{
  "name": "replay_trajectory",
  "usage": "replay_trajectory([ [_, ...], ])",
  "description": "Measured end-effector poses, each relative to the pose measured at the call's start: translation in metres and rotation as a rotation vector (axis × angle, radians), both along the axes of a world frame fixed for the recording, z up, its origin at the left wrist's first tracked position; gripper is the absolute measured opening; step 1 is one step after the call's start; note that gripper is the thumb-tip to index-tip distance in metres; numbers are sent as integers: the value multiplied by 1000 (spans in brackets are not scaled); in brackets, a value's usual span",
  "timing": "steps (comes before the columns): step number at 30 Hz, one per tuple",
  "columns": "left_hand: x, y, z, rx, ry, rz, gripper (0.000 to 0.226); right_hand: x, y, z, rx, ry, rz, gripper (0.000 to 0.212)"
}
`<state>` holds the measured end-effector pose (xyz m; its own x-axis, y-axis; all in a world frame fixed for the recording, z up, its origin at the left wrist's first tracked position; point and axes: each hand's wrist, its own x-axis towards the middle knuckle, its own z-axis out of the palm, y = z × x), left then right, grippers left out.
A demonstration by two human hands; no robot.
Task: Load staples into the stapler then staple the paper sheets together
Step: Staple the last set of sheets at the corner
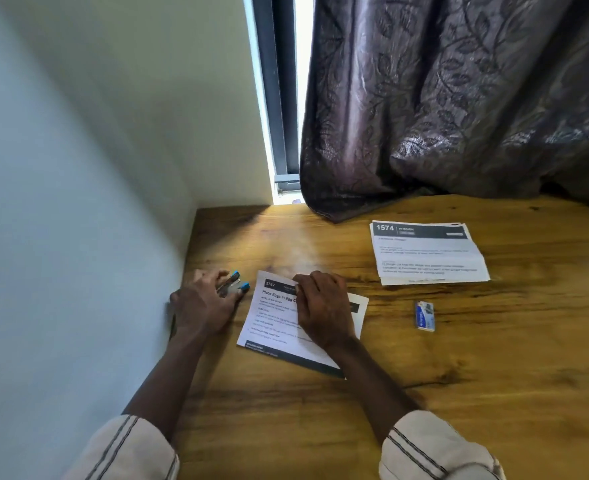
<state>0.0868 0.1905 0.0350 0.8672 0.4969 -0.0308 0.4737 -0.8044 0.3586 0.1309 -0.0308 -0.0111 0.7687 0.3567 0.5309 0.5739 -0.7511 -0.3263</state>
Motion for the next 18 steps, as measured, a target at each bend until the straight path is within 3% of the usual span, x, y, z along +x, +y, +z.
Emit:
replay_trajectory([
  [2, -2, -10, 5, -83, -149, -33, 39, -4, -13, 11, 21, -10, -19, 18],
  [4, -3, -24, 13, -310, -282, -148, 42, -4, -27, 27, 32, -13, -34, 15],
  [6, -2, -42, 23, -540, -267, -281, 45, -2, -41, 46, 55, -4, -43, 16],
  [9, 10, -69, 27, -733, -185, -426, 21, 3, -67, 72, 89, -13, -52, 21],
  [11, 18, -85, 30, -840, -183, -421, 12, 7, -86, 86, 73, -16, -89, 20],
  [14, 30, -115, 35, -1073, -237, -316, 13, 11, -122, 94, 28, 5, -354, 30],
  [18, 47, -157, 33, -1159, -293, -174, 13, 12, -177, 92, 425, 317, -673, 57],
])
